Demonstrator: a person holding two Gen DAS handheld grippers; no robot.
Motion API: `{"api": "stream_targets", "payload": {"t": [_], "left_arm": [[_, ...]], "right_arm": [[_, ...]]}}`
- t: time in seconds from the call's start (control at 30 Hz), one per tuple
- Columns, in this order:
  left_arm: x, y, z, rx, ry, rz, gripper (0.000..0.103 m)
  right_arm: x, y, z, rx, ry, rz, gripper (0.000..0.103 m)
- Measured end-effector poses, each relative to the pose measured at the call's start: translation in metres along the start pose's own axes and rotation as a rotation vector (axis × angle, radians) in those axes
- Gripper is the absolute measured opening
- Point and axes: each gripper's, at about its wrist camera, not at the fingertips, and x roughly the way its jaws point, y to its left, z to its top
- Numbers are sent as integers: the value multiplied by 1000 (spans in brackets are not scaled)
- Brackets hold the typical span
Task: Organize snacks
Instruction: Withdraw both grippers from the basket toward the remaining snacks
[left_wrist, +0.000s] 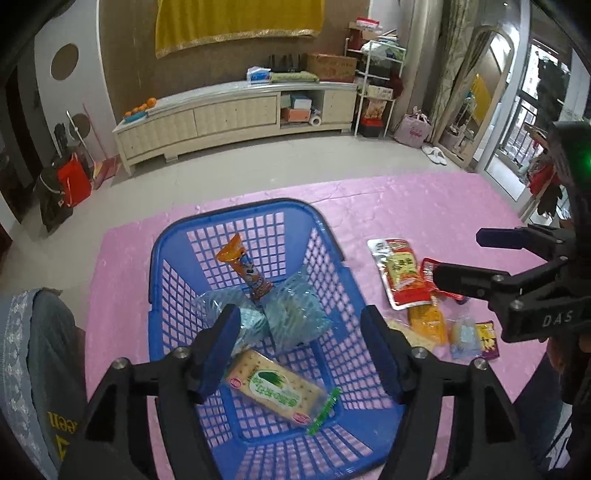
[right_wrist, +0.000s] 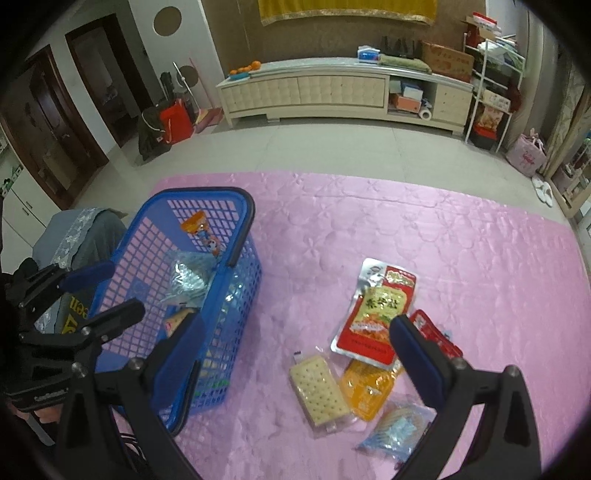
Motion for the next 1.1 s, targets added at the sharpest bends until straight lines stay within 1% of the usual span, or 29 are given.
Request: {"api": "stream_targets", "payload": {"t": [0.07, 0.13, 0.2, 0.3, 0.43, 0.63, 0.8, 0.93, 1.1], "left_arm": [[-14, -8, -2, 8, -25, 7, 76], [-26, -16, -3, 6, -45, -4, 78], [-36, -27, -5, 9, -63, -15, 82], [-42, -42, -5, 27, -69, -15, 82], [-40, -66, -6, 33, -55, -18, 82], [-23, -99, -5, 5, -3, -53, 82], [-4, -122, -5, -37, 47, -69, 82], [11, -140, -3, -50, 92, -46, 82], [31, -150, 0, -84, 144, -27, 82]], "right_arm": [[-13, -2, -5, 3, -15, 3, 101], [-24, -6, -12, 2, -28, 2, 101], [-35, -11, -19, 3, -37, -2, 101], [-50, -24, -31, 14, -50, -15, 101], [-66, -42, -43, 33, -60, -39, 101], [-80, -75, -60, 80, -60, -64, 101], [-79, -96, -70, 92, -39, -71, 102], [-69, -113, -77, 114, -10, -62, 101], [-55, -134, -83, 137, 20, -62, 102]]}}
